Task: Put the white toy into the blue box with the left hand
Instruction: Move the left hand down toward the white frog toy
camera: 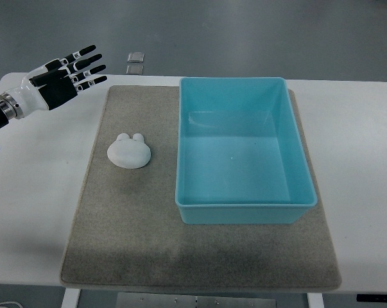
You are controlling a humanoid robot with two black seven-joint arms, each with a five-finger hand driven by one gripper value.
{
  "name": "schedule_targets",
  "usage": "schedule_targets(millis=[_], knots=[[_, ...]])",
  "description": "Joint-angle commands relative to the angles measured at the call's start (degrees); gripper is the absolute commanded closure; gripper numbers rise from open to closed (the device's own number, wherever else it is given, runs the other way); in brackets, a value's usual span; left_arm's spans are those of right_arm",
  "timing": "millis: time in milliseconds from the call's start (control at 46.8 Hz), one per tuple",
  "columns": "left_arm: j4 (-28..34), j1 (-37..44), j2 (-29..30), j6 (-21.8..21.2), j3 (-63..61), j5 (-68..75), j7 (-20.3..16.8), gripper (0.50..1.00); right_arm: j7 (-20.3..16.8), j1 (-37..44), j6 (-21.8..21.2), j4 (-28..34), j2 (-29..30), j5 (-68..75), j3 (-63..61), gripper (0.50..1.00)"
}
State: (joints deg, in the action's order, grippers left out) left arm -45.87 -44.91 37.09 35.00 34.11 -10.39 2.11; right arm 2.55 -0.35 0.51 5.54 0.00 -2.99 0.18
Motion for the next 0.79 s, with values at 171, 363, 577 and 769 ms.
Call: schedule_targets(millis=[171,363,577,769], knots=[[-0.3,-0.3,0.1,0.0,0.0,0.0,0.0,0.501,0.0,0.0,0.0,0.0,0.0,0.0,0.0,0.564],[-0.3,-0.4,0.4,0.0,0.1,0.0,-0.1,0.504,0.0,0.0,0.0,0.0,0.0,0.0,0.0,0.564],[0.2,-0.2,2.2,0.0,-0.1,0.1,-0.1,0.501,0.0,0.0,0.0,0.0,0.0,0.0,0.0,0.564],[0.3,-2.0,4.6,0.0,-0.4,5.5,-0.1,0.504,0.0,0.0,0.0,0.0,0.0,0.0,0.0,0.564]])
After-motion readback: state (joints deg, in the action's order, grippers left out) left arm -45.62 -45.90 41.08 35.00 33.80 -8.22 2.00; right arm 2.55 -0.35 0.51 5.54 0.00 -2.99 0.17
